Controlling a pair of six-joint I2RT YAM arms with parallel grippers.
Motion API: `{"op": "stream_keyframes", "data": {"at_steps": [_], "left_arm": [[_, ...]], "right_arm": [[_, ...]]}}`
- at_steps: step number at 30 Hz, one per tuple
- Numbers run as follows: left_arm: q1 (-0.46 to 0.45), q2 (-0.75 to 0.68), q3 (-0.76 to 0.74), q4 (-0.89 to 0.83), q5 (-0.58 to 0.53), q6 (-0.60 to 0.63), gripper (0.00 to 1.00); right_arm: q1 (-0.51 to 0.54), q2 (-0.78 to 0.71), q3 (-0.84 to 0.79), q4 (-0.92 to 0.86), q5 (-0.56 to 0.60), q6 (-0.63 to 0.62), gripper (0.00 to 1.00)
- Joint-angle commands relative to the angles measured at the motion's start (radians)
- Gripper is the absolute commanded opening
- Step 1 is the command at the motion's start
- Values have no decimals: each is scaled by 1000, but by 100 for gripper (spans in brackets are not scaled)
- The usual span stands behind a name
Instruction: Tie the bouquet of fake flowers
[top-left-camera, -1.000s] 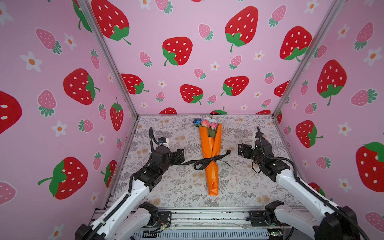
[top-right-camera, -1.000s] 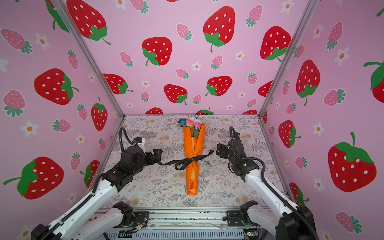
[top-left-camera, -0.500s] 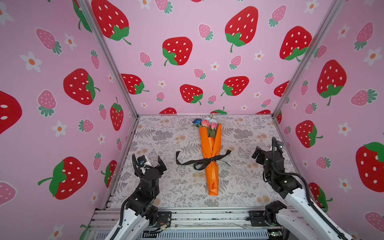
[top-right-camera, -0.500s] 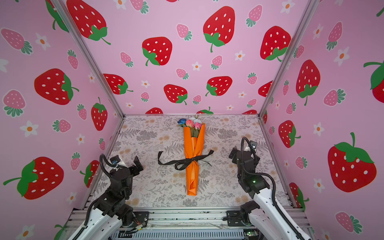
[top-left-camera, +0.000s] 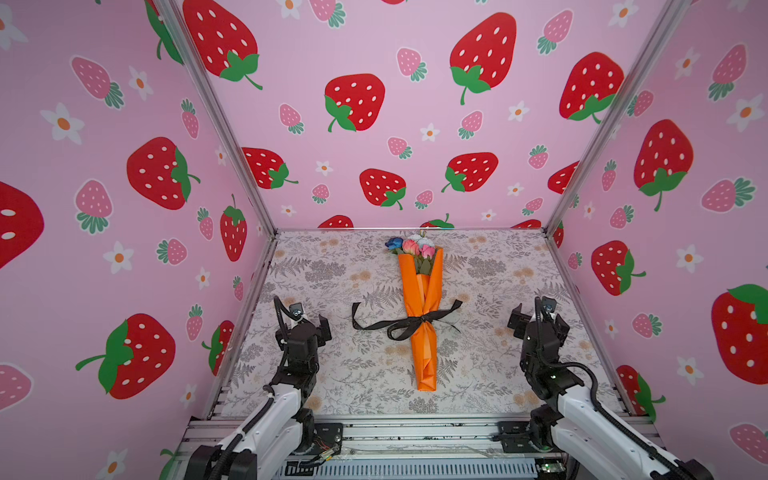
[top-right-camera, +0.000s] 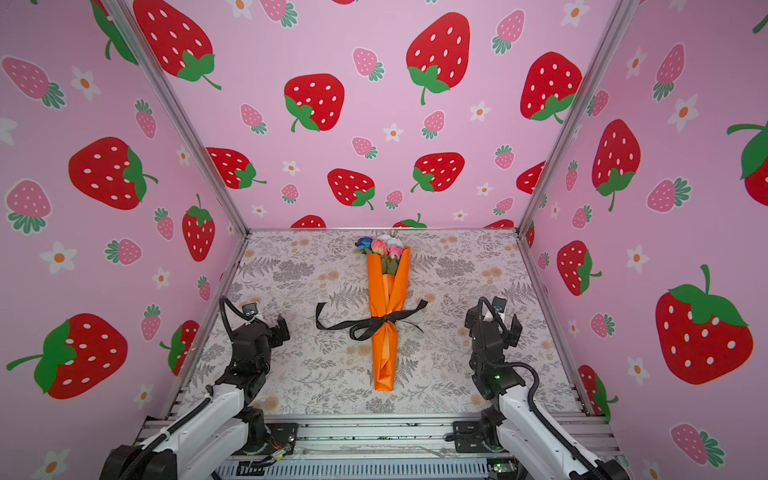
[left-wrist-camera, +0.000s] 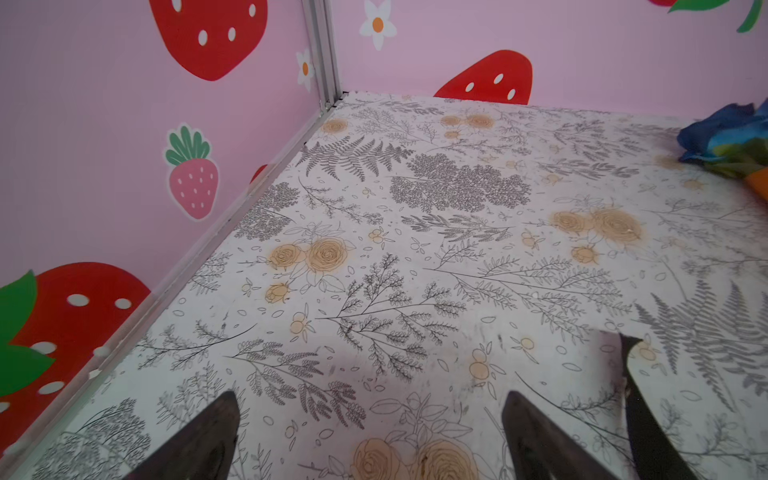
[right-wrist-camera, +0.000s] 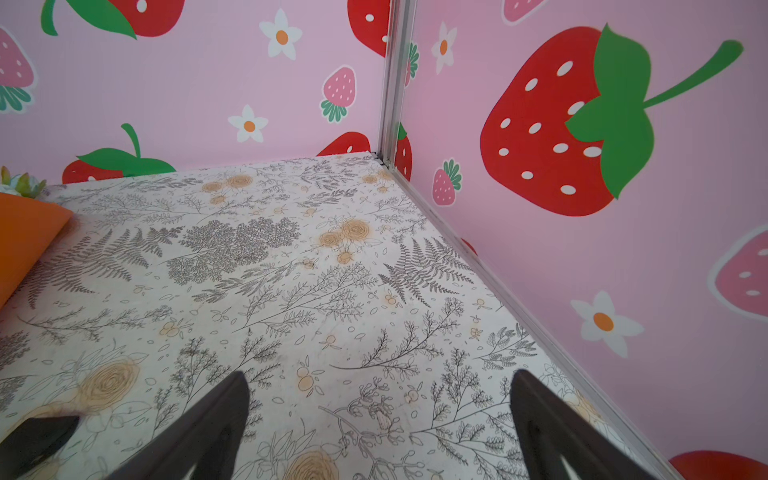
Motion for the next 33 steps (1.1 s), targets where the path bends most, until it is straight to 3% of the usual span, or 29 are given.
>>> {"op": "stream_keyframes", "data": {"at_steps": [1,6,9,15,17,20,29,31,33], "left_arm": [[30,83,30,194,129,29,99],[58,286,50,436,218,20,99],[75,356,104,434,259,61,99],[196,622,108,715,469,1,99],[222,585,180,507,513,0,99],[178,603,284,337,538,70,99],[154,609,294,328,533,90,99],[153,607,296,326,534,90,99],[152,608,297,325,533,91,99]], "right_arm": [[-43,14,-20,214,-25,-81,100],[-125,92,-39,315,-112,-89,100],[-171,150,-58,413,-178,-88,100],[-230,339,-72,632,-308,-91,100],[-235,414,-69,701,-338,-100,100],[-238,532,-62,798,-384,-131,100],[-279,852,-9,1068,-509,-171,100],[-297,807,66,840,-552,-159,100],[-302,832,69,876,-617,-183,100]]}}
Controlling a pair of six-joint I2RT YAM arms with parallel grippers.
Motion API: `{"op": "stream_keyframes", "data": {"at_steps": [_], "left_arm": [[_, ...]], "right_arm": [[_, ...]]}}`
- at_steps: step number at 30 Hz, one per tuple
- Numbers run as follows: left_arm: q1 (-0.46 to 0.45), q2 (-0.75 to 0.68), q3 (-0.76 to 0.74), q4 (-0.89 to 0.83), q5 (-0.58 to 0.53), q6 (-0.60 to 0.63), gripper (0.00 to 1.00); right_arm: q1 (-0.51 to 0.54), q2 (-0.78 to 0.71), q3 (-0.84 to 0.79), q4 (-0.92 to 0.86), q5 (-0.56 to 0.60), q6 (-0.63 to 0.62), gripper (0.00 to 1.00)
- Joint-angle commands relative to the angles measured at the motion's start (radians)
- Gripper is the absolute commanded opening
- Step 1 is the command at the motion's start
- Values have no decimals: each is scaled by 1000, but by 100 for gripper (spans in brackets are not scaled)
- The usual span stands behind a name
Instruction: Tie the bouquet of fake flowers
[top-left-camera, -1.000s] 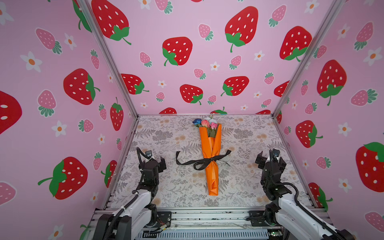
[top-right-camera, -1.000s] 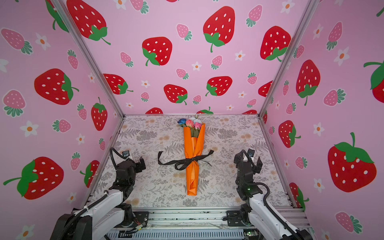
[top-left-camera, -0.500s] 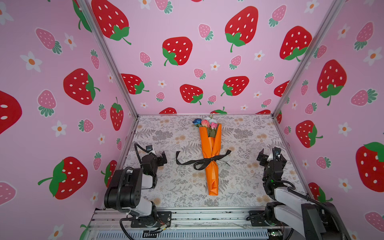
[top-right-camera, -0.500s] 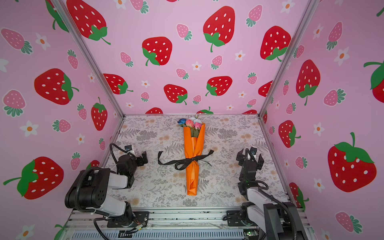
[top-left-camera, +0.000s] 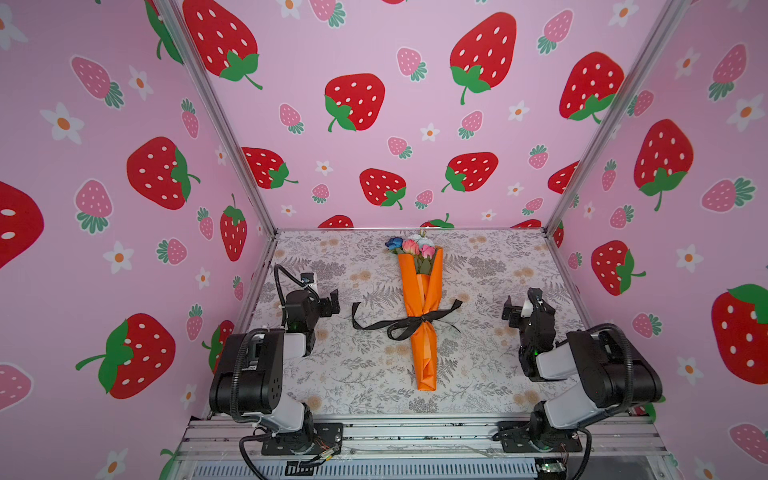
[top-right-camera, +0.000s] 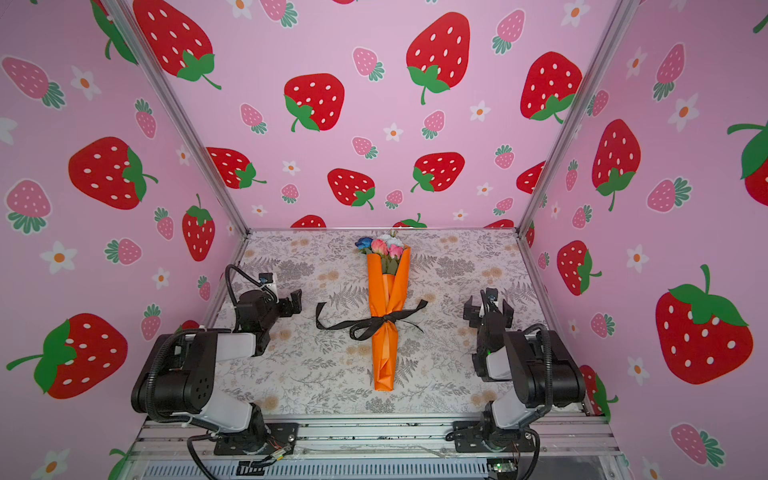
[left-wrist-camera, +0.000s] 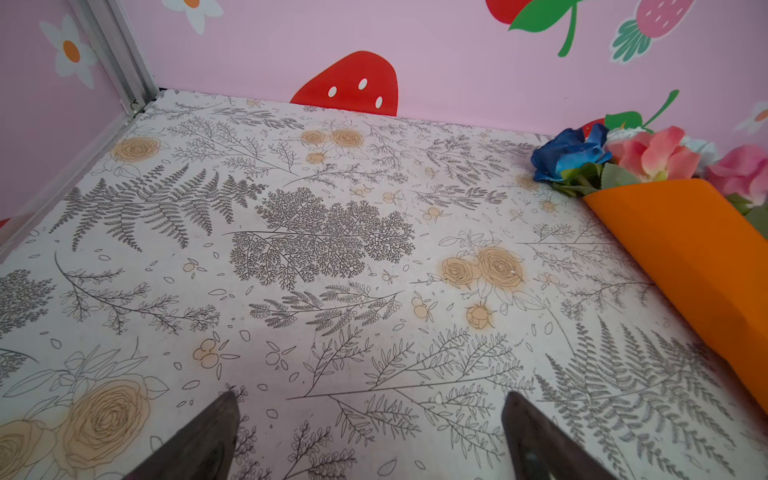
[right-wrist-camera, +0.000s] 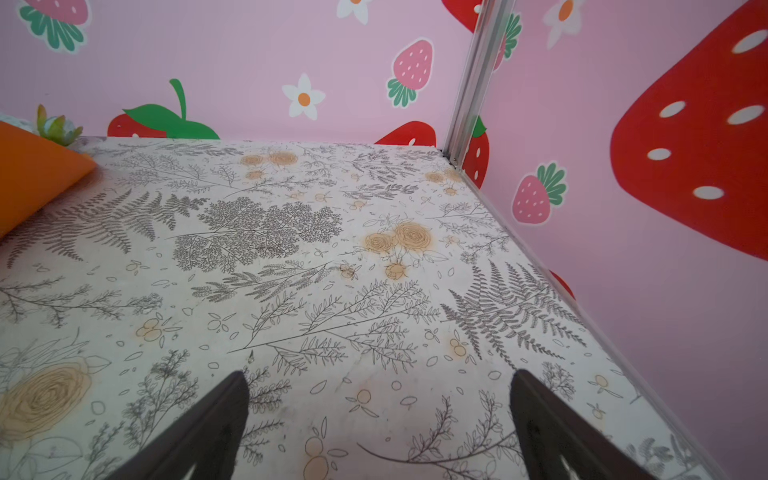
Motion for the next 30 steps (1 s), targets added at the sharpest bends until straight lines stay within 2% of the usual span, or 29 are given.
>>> {"op": "stream_keyframes", "data": {"at_steps": [1,4,30], "left_arm": [[-5,-1,5,-7,3,23,99],[-12,-1,7,-12,-26,25,99],[-21,-1,10,-19,-43,28,99]], "right_arm": [[-14,-7,55,-36,-134,-42,100],[-26,-5,52,-25,-200,-50,100],[-28,-8,49,-22,-198,-51,100]]}}
